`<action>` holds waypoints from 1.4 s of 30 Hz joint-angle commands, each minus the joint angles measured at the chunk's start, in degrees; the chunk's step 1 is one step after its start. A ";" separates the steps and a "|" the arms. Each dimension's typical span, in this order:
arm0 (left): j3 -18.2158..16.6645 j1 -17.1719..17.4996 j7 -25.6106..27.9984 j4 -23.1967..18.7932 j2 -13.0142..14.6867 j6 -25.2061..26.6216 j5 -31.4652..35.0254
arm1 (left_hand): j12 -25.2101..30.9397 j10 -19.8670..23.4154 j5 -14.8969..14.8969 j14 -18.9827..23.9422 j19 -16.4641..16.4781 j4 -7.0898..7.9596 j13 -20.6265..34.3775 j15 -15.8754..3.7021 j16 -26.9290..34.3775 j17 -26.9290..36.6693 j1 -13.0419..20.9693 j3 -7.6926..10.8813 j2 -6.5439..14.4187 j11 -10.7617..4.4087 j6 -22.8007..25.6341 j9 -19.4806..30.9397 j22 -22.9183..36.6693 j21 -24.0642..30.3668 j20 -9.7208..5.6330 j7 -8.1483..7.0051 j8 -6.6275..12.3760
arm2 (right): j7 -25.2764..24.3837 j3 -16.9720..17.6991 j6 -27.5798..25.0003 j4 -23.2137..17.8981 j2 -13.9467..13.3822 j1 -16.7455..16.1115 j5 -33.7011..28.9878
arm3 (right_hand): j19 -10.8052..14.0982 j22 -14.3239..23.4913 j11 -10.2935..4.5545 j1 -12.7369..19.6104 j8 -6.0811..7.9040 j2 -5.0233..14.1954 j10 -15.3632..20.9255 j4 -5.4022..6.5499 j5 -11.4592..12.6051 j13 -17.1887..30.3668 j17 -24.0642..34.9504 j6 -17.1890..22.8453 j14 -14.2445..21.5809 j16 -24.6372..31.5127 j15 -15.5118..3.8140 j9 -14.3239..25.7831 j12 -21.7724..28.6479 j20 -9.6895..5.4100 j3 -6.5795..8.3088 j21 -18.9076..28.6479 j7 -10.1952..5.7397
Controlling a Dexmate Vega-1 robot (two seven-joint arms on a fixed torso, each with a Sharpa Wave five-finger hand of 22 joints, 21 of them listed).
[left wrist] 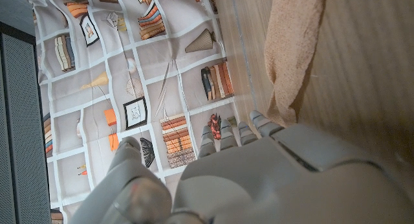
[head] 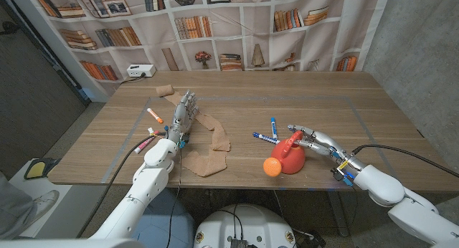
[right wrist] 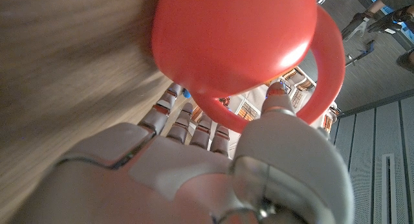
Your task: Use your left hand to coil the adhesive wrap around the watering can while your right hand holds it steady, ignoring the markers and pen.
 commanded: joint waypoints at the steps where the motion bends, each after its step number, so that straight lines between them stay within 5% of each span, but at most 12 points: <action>1: 0.02 -0.23 -0.25 0.48 -0.28 0.06 0.15 | 0.18 0.42 0.16 0.03 -0.31 0.25 0.09 0.23 0.04 0.16 -0.45 -0.02 -0.20 0.04 0.22 0.29 0.13 0.33 0.18 -0.29 0.11 | 0.91 -0.23 0.38 0.06 0.70 0.41 0.96 | 0.24 0.13 -0.70 0.47 0.77 1.03 1.43 0.16 0.19 0.24 0.33 2.28 1.06 0.59 -8.46 0.25 0.53 -0.67 0.54 -0.28 -0.56; 18: -0.17 0.25 -0.20 0.29 -0.46 0.00 0.07 | 0.18 0.48 0.18 0.01 -0.33 0.27 0.09 0.24 0.03 0.15 -0.57 -0.05 -0.16 0.11 0.27 0.29 0.13 0.31 0.17 -0.28 0.12 | 1.61 -0.32 -0.42 -0.62 1.06 0.37 1.45 | 1.11 0.16 -1.42 0.62 1.37 3.37 4.37 1.05 -0.31 0.82 0.63 5.17 2.52 1.19 -10.04 0.68 1.35 -1.35 1.96 -0.20 -1.11; 34: -0.04 0.58 0.13 -0.17 -0.56 0.17 0.13 | 0.15 0.46 0.19 -0.03 -0.34 0.28 0.09 0.27 0.01 0.15 -0.67 -0.09 -0.15 0.02 0.09 0.29 0.13 0.31 0.18 -0.36 0.04 | 1.87 -0.15 0.98 -0.08 1.87 0.29 2.03 | 8.42 0.33 -0.54 1.89 1.48 4.05 7.32 1.46 -0.83 1.98 2.02 8.11 8.93 4.35 -10.18 0.99 2.10 -6.87 4.57 1.30 -0.84; 42: 0.19 0.60 0.24 -0.25 -0.70 0.33 0.21 | 0.15 0.47 0.20 -0.01 -0.34 0.29 0.09 0.27 0.01 0.15 -0.72 -0.10 -0.14 0.04 0.09 0.29 0.13 0.31 0.16 -0.36 0.04 | 1.55 0.15 1.16 -0.14 2.47 -0.02 2.81 | 8.43 0.40 -1.49 2.10 2.15 4.96 9.44 2.57 -0.74 2.64 3.85 11.18 11.42 6.44 -10.48 1.13 2.79 -7.96 6.59 0.64 -1.36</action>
